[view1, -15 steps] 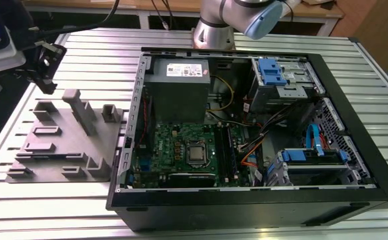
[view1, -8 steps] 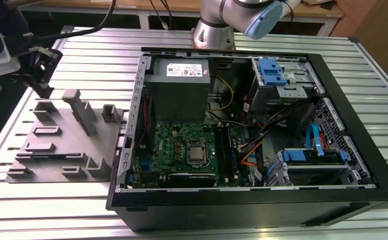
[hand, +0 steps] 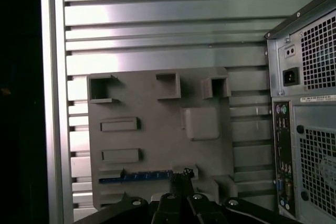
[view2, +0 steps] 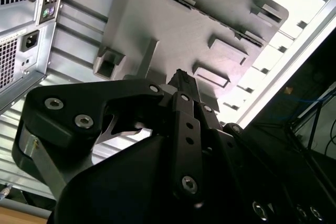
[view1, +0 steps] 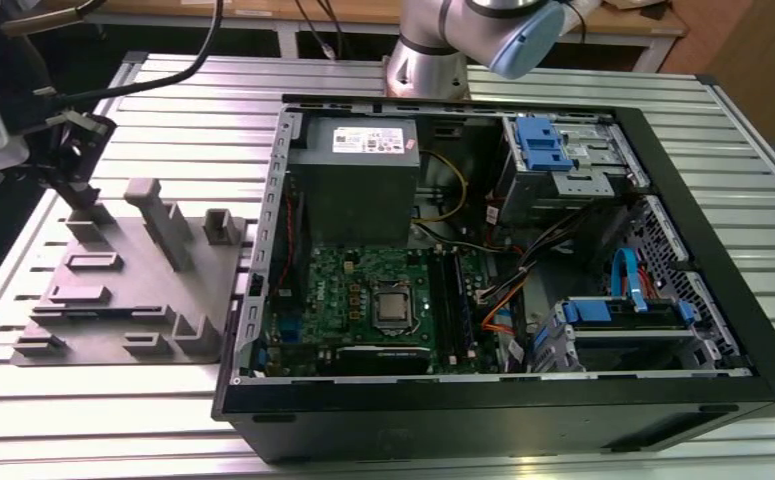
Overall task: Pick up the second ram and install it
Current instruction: 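Reach for the second ram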
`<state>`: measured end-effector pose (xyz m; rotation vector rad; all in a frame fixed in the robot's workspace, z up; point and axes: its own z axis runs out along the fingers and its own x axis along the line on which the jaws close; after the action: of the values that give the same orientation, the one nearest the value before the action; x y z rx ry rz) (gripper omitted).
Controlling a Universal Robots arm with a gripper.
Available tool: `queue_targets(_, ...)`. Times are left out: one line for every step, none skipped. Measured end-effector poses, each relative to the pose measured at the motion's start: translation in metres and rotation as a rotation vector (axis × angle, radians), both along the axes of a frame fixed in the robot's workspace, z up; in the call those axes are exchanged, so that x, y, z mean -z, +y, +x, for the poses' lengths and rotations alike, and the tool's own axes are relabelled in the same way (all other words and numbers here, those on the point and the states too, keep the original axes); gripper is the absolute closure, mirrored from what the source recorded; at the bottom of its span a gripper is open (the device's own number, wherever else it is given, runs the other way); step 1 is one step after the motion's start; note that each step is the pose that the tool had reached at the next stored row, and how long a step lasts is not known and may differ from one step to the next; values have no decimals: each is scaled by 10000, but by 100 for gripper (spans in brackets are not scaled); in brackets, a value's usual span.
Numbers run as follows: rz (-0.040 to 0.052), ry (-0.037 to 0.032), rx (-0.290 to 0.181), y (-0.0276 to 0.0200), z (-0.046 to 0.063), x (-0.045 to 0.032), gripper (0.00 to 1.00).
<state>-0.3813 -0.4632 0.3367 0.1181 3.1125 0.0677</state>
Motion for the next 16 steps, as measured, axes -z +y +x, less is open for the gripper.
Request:
queue_targets(1,-1,-1,-12,-7,12,93)
queue_targets(0,0,-1,-22,-14,23,93)
queue_targets(0,1,0,-33,-20,35,93)
queue_targets(0,-1,-1,-43,-26,47,93)
queue_targets(1,-1,-1,-54,-32,59,93)
queue_targets(1,0,-1,-66,-39,72,93)
queue_targets(1,-1,-1,-79,-46,83,93)
queue_targets(1,0,-1,-92,-53,95,93)
queue_targets(1,0,0,-105,-60,107,93)
queue_targets(0,1,-1,-117,-67,118,93)
queue_targets(0,2,0,-129,-74,130,93)
queue_targets(1,1,-1,-141,-81,145,93)
queue_targets(0,1,-1,-152,-87,157,93)
queue_targets(0,3,-1,-163,-92,171,93)
queue_targets(0,4,0,-173,-98,185,93)
queue_targets(0,6,0,-183,-103,199,93)
